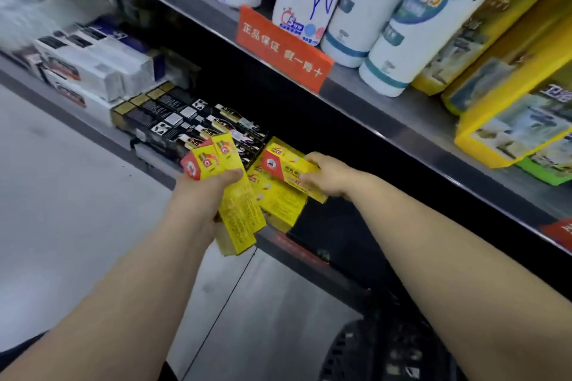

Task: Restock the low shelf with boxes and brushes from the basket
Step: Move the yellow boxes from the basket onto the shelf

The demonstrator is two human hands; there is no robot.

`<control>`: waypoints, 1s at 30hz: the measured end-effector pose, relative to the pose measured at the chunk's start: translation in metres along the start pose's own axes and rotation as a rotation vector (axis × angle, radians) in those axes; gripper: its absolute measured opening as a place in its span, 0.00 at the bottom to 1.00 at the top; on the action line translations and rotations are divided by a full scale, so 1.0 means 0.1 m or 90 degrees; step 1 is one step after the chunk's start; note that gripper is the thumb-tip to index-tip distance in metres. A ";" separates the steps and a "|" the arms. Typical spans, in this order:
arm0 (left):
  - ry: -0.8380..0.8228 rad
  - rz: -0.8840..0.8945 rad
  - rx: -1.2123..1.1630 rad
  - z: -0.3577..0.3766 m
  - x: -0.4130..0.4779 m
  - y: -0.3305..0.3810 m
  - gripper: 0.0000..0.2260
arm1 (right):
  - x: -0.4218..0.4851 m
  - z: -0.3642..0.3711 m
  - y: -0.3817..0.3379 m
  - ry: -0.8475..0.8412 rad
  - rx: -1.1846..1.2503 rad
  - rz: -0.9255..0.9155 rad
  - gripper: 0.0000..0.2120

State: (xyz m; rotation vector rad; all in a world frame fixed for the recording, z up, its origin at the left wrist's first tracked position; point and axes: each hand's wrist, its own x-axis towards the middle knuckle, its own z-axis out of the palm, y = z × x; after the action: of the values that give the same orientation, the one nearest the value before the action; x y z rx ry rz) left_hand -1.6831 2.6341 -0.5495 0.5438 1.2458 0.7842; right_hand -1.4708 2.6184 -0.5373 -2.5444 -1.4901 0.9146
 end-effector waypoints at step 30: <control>-0.050 -0.077 -0.052 0.25 0.22 -0.18 0.22 | 1.21 0.26 0.22 -0.047 -0.239 0.130 0.37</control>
State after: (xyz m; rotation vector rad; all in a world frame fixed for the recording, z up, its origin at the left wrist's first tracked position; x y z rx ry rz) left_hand -1.6522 2.6411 -0.5701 0.4242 1.1572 0.7017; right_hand -1.4232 2.6989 -0.6219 -3.0056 -1.5750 0.8240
